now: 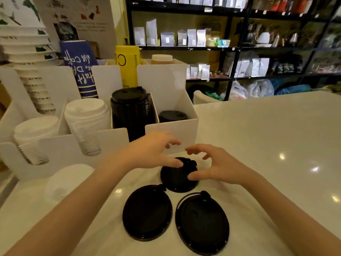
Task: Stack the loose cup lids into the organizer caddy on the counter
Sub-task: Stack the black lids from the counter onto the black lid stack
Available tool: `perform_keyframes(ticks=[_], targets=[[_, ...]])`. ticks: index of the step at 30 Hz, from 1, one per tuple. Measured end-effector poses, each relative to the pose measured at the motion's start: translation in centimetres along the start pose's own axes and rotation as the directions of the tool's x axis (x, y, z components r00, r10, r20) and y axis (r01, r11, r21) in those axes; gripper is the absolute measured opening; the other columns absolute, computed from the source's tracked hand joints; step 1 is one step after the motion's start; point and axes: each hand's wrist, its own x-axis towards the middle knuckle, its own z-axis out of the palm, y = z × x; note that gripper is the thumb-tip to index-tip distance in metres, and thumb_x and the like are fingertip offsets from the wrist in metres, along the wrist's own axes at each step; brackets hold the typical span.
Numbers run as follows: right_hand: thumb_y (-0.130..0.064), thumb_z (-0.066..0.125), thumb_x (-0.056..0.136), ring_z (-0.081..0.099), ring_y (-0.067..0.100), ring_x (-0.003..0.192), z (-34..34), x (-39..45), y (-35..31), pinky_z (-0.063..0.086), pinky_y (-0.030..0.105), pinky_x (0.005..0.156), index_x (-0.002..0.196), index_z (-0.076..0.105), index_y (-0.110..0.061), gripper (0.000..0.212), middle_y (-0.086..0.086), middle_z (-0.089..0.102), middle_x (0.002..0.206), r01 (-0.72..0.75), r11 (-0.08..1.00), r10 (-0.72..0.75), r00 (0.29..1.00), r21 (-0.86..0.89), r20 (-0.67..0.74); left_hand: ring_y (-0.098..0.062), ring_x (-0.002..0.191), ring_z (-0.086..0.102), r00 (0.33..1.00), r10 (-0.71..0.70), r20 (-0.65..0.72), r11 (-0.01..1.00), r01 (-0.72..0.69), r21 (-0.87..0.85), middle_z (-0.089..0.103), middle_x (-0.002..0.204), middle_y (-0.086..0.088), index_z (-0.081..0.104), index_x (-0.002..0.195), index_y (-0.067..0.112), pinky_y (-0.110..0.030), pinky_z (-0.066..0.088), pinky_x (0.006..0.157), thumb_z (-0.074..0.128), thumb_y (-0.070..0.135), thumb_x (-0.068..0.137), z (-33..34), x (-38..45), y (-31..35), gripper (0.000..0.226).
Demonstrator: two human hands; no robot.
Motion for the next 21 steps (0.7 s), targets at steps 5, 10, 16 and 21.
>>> perform_keyframes(ticks=[5,10,16,21], targets=[[-0.032,0.077,0.066,0.038,0.003,0.110,0.1,-0.3,0.3,0.032,0.018,0.092,0.134,0.037,-0.027,0.079,-0.006,0.043,0.138,-0.056,0.998,0.059,0.990,-0.029,0.124,-0.017,0.116,0.046,0.964,-0.111,0.241,0.992,0.093,0.085,0.048,0.132,-0.001,0.037,0.131,0.021,-0.031,0.042,0.095,0.067,0.050,0.067,1.9,0.6,-0.1,0.076],[-0.031,0.076,0.068,0.038,0.001,0.105,0.1,-0.3,0.3,0.030,0.002,0.077,0.132,0.041,-0.027,0.074,-0.010,0.046,0.126,-0.024,0.999,0.029,0.993,-0.040,0.117,-0.018,0.112,0.046,0.966,-0.102,0.238,0.989,0.074,0.125,0.052,0.125,-0.001,0.040,0.128,0.023,-0.031,0.043,0.093,0.072,0.051,0.061,2.3,0.6,0.1,0.079],[-0.035,0.079,0.063,0.047,0.007,0.113,0.4,0.0,0.9,0.038,0.020,0.094,0.128,0.046,-0.028,0.073,-0.007,0.053,0.128,-0.054,0.998,0.053,0.996,0.017,0.075,-0.017,0.111,0.047,0.977,-0.075,0.202,0.995,0.059,0.084,0.053,0.124,-0.002,0.042,0.126,0.023,-0.028,0.043,0.089,0.074,0.046,0.061,2.5,0.8,-0.1,0.076],[-0.036,0.079,0.062,0.050,0.005,0.113,-1.2,-0.3,0.0,0.041,0.024,0.096,0.123,0.052,-0.031,0.067,-0.012,0.057,0.122,-0.023,0.995,0.021,1.000,0.096,0.021,-0.014,0.114,0.049,0.985,-0.075,0.155,0.993,0.088,-0.081,0.054,0.127,0.002,0.043,0.128,0.024,-0.028,0.045,0.092,0.074,0.042,0.062,0.8,0.4,-0.2,0.075]])
